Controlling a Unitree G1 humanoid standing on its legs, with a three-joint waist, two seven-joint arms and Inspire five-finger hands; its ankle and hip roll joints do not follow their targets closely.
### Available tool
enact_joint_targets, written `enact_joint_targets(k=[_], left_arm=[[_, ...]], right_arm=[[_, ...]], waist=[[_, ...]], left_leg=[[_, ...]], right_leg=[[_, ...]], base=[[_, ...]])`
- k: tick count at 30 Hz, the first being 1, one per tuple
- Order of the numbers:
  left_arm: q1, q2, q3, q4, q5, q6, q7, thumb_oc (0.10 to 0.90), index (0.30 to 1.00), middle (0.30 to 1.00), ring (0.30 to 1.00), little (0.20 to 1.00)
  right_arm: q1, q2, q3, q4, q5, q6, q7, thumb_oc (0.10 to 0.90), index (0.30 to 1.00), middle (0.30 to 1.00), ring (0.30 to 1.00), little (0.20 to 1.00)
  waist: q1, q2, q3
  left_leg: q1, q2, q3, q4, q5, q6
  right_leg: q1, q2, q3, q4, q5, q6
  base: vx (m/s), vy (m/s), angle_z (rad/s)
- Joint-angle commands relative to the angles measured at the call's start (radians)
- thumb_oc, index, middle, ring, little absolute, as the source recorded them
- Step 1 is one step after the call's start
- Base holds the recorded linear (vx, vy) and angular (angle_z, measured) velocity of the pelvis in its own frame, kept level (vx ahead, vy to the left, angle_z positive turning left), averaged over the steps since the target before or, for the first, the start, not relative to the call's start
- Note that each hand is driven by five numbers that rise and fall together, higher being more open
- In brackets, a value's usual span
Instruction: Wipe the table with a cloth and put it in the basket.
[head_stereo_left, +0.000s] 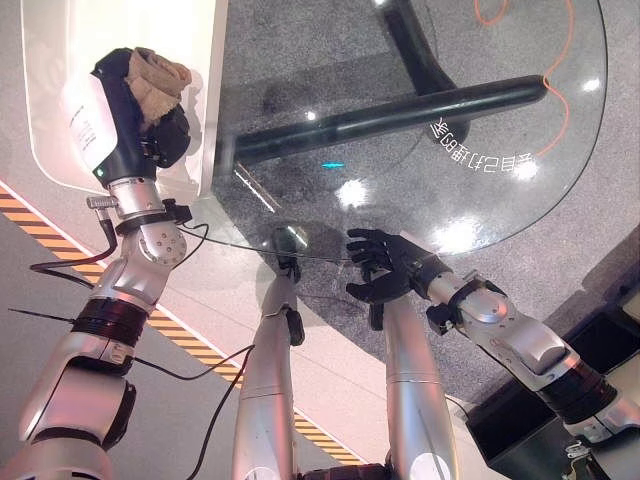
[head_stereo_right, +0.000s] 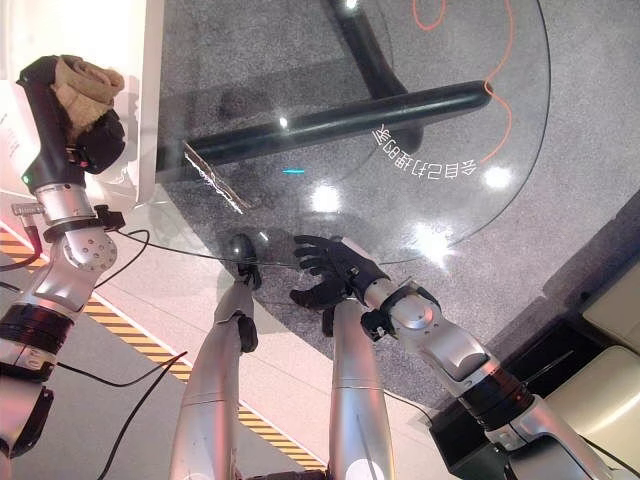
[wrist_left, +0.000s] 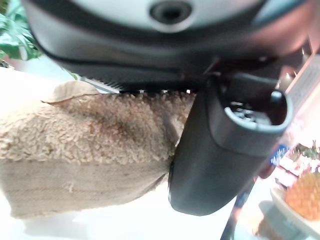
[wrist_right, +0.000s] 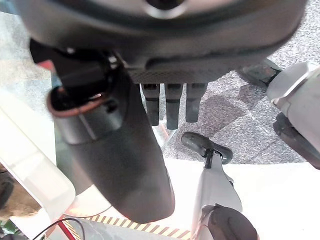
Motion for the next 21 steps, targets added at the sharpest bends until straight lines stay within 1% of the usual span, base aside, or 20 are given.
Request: enact_joint_targets(k=[1,2,4,5,6,7,9,15,16,17,19,21], left_arm=[[-0.066,0.087,0.052,-0.013,0.007,-0.016,0.049,0.100,0.300,0.300,0.300,0.200],[-0.067,0.080,0.048,-0.001,-0.018,-0.017,0.018,0.100,0.300,0.300,0.300,0.200],[-0.076,0.073,0.043,0.006,-0.027,-0.034,-0.004,0.100,0.300,0.300,0.300,0.200],[-0.074,0.066,0.040,0.009,-0.024,-0.038,-0.012,0.100,0.300,0.300,0.300,0.200],[-0.081,0.064,0.041,0.009,-0.022,-0.038,-0.019,0.100,0.300,0.300,0.300,0.200],[-0.078,0.061,0.039,0.011,-0.024,-0.037,-0.026,0.100,0.300,0.300,0.300,0.200],[-0.081,0.055,0.035,0.015,-0.034,-0.032,-0.032,0.100,0.300,0.300,0.300,0.200],[-0.107,0.038,0.029,0.067,-0.120,-0.005,-0.054,0.100,0.300,0.300,0.300,0.200],[-0.111,0.038,0.028,0.073,-0.141,-0.004,-0.052,0.440,0.592,0.592,0.592,0.540],[-0.112,0.032,0.030,0.080,-0.155,-0.008,-0.051,0.800,0.900,0.900,0.900,0.900],[-0.123,0.032,0.033,0.088,-0.165,-0.015,-0.050,0.800,0.900,0.900,0.900,0.900],[-0.124,0.028,0.031,0.097,-0.162,-0.020,-0.056,0.800,0.900,0.900,0.900,0.900]], right_arm=[[0.036,-0.003,0.027,-0.050,0.033,-0.034,0.016,0.800,0.900,0.900,0.900,0.900],[0.037,-0.002,0.027,-0.044,0.033,-0.042,0.015,0.800,0.900,0.900,0.900,0.900],[0.027,0.000,0.028,-0.040,0.037,-0.044,0.011,0.800,0.900,0.900,0.900,0.900],[0.028,0.001,0.031,-0.037,0.042,-0.046,0.009,0.800,0.900,0.900,0.900,0.900],[0.020,0.000,0.029,-0.037,0.043,-0.046,0.009,0.800,0.900,0.900,0.900,0.900],[0.024,0.001,0.030,-0.035,0.043,-0.048,0.009,0.800,0.900,0.900,0.900,0.900],[0.020,0.004,0.028,-0.027,0.046,-0.053,0.014,0.800,0.900,0.900,0.900,0.900],[0.005,0.015,0.028,-0.012,0.045,-0.052,0.020,0.800,0.900,0.900,0.900,0.900],[0.000,0.015,0.030,-0.011,0.053,-0.050,0.017,0.800,0.900,0.900,0.900,0.900],[-0.005,0.019,0.035,-0.011,0.054,-0.048,0.011,0.800,0.900,0.900,0.900,0.900],[-0.016,0.022,0.037,-0.007,0.055,-0.047,0.008,0.800,0.900,0.900,0.900,0.900],[-0.017,0.030,0.041,-0.003,0.054,-0.044,0.003,0.800,0.900,0.900,0.900,0.900]], waist=[[-0.005,0.008,-0.026],[-0.006,0.006,-0.026],[-0.008,0.003,-0.026],[-0.007,0.002,-0.026],[-0.008,0.000,-0.026],[-0.007,0.000,-0.026],[-0.007,-0.002,-0.026],[-0.008,-0.004,-0.026],[-0.008,-0.005,-0.026],[-0.006,-0.007,-0.026],[-0.008,-0.008,-0.026],[-0.006,-0.008,-0.026]], left_leg=[[-0.021,-0.071,0.042,0.176,-0.189,-0.003],[-0.021,-0.070,0.043,0.175,-0.190,-0.003],[-0.034,-0.071,0.046,0.171,-0.178,-0.002],[-0.026,-0.069,0.044,0.173,-0.187,-0.004],[-0.038,-0.071,0.046,0.169,-0.177,-0.002],[-0.029,-0.070,0.044,0.171,-0.186,-0.004],[-0.033,-0.070,0.044,0.172,-0.184,-0.005],[-0.038,-0.072,0.040,0.173,-0.184,-0.006],[-0.038,-0.072,0.038,0.174,-0.183,-0.006],[-0.038,-0.073,0.036,0.172,-0.182,-0.006],[-0.048,-0.074,0.037,0.168,-0.170,-0.006],[-0.041,-0.072,0.035,0.174,-0.179,-0.009]], right_leg=[[0.021,0.081,0.003,-0.182,0.108,0.040],[0.020,0.083,0.003,-0.180,0.106,0.041],[0.008,0.084,0.004,-0.184,0.117,0.040],[0.016,0.086,0.003,-0.180,0.108,0.041],[0.004,0.085,0.004,-0.184,0.118,0.040],[0.013,0.087,0.003,-0.181,0.109,0.041],[0.011,0.088,0.001,-0.181,0.111,0.041],[0.007,0.090,0.005,-0.180,0.110,0.042],[0.008,0.089,0.005,-0.181,0.111,0.042],[0.010,0.089,0.003,-0.182,0.111,0.041],[0.000,0.087,0.002,-0.188,0.122,0.040],[0.009,0.086,-0.001,-0.185,0.113,0.040]], base=[[0.00,0.000,0.00],[0.00,0.000,0.00],[0.00,0.000,0.00],[0.00,0.000,0.00],[0.00,0.000,0.00],[0.00,0.000,0.00],[0.00,0.000,0.00],[0.00,0.000,0.00],[0.00,0.000,0.00],[0.00,0.000,0.00],[0.00,0.000,0.00],[0.00,0.000,0.00]])
